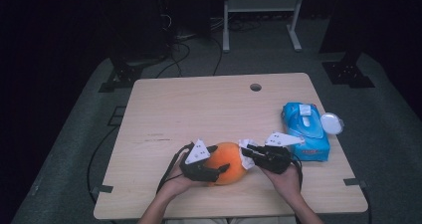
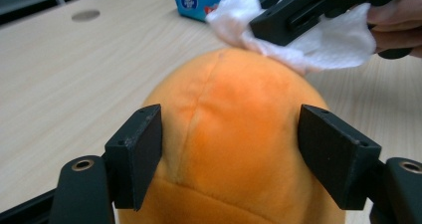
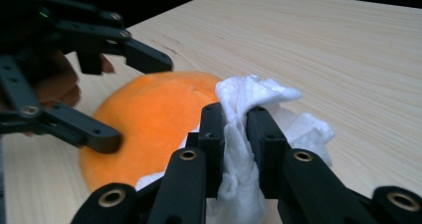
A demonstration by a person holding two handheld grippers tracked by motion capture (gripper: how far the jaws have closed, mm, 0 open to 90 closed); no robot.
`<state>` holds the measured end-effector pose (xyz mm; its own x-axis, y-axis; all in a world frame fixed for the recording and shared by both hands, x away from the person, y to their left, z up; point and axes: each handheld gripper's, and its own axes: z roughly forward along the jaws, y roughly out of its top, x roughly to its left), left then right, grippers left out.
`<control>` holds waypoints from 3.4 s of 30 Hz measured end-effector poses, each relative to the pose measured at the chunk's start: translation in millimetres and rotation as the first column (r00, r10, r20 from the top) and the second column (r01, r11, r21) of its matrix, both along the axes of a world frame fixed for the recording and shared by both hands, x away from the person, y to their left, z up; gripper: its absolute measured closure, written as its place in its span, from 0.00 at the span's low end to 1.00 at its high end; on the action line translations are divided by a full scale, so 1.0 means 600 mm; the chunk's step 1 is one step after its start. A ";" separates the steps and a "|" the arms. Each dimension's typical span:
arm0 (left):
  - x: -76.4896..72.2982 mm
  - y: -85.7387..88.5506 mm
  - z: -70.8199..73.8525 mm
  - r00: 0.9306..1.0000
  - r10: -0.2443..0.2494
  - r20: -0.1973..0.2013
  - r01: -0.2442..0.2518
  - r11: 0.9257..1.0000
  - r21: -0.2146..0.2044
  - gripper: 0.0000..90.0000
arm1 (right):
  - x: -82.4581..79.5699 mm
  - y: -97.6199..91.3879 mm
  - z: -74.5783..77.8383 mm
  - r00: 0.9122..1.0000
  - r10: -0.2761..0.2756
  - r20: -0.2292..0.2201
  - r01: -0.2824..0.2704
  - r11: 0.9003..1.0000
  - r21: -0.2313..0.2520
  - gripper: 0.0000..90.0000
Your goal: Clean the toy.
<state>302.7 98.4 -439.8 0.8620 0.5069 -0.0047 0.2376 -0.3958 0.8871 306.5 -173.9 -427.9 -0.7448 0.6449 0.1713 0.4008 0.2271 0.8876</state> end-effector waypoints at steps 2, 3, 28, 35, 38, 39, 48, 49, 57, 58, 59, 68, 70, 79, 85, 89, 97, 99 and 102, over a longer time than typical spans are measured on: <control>0.003 0.008 -0.003 1.000 0.014 -0.006 -0.014 1.000 0.005 0.30 | 0.007 -0.009 -0.015 0.999 -0.016 -0.045 0.017 1.000 0.021 0.86; 0.004 0.012 -0.005 1.000 0.019 -0.017 -0.020 1.000 -0.009 0.30 | 0.010 -0.013 -0.024 0.997 -0.028 -0.070 0.030 0.999 0.030 0.86; -0.016 -0.023 0.007 0.995 -0.075 0.064 0.072 0.996 0.042 0.27 | 0.002 -0.004 -0.006 0.999 0.015 -0.036 -0.012 0.997 0.072 0.85; 0.004 0.000 -0.006 0.998 0.016 -0.054 -0.017 1.000 -0.022 0.12 | 0.009 -0.015 -0.019 0.997 -0.017 -0.072 0.021 0.998 0.063 0.85; -0.004 -0.009 -0.001 1.000 0.000 -0.008 0.000 1.000 0.006 0.24 | -0.005 0.002 0.000 1.000 0.012 -0.015 -0.011 0.999 0.053 0.86; -0.009 -0.016 0.004 1.000 -0.007 0.017 0.007 1.000 0.020 0.26 | -0.011 0.008 0.007 0.999 0.034 0.002 -0.034 0.998 0.052 0.85; -0.003 -0.003 0.009 0.999 0.040 -0.008 -0.040 0.997 -0.067 0.13 | -0.007 0.001 0.002 1.000 0.019 0.006 -0.019 1.000 -0.005 0.86; 0.000 -0.001 0.006 0.998 0.052 -0.035 -0.055 0.995 -0.085 0.13 | -0.005 -0.004 0.001 1.000 0.013 -0.006 -0.013 1.000 0.009 0.86; -0.017 -0.023 0.014 1.000 -0.007 0.016 0.008 1.000 -0.020 0.29 | -0.031 0.033 0.027 0.993 0.090 0.072 -0.089 0.996 -0.006 0.86; -0.016 -0.021 0.014 1.000 -0.015 0.012 0.015 1.000 -0.027 0.29 | -0.031 0.036 0.027 0.993 0.091 0.076 -0.089 0.996 -0.025 0.86; -0.015 -0.017 0.014 1.000 -0.015 0.002 0.015 0.999 -0.044 0.27 | -0.030 0.034 0.026 0.994 0.087 0.065 -0.086 0.996 -0.025 0.86; -0.007 -0.014 0.005 0.996 -0.030 -0.087 0.026 0.999 -0.043 0.24 | -0.011 0.000 0.015 1.000 0.021 0.014 -0.021 1.000 0.018 0.86; -0.012 -0.020 0.011 0.997 -0.038 -0.069 0.037 0.999 -0.014 0.27 | -0.019 0.011 0.020 0.998 0.038 0.045 -0.039 0.999 0.009 0.86; -0.025 -0.031 0.017 0.999 -0.049 -0.016 0.049 0.999 0.000 0.33 | -0.017 0.007 0.032 0.996 0.038 0.078 -0.036 0.999 -0.030 0.86; -0.027 -0.037 0.016 0.999 -0.053 -0.008 0.053 0.998 0.025 0.32 | -0.041 0.035 0.036 0.985 0.129 0.113 -0.126 0.992 -0.033 0.85; -0.027 -0.035 0.010 0.999 -0.044 -0.018 0.044 0.999 0.020 0.33 | -0.045 0.055 0.035 0.979 0.158 0.128 -0.149 0.986 -0.076 0.85; -0.026 -0.039 0.012 0.999 -0.048 -0.015 0.048 0.999 0.018 0.33 | -0.032 0.015 0.032 0.993 0.051 0.106 -0.047 0.998 -0.037 0.85; -0.026 -0.040 0.010 0.999 -0.049 -0.020 0.050 0.998 0.026 0.33 | -0.042 0.036 0.032 0.987 0.109 0.115 -0.107 0.994 -0.025 0.85; -0.027 -0.038 0.005 0.999 -0.044 -0.023 0.044 0.999 0.029 0.33 | -0.048 0.062 0.028 0.979 0.161 0.123 -0.152 0.986 -0.072 0.85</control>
<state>286.5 75.3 -436.7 0.8833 0.4687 -0.0097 0.2389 -0.4322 0.8695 277.8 -136.8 -411.1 -0.8505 0.5250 0.0309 0.2396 0.3344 0.9115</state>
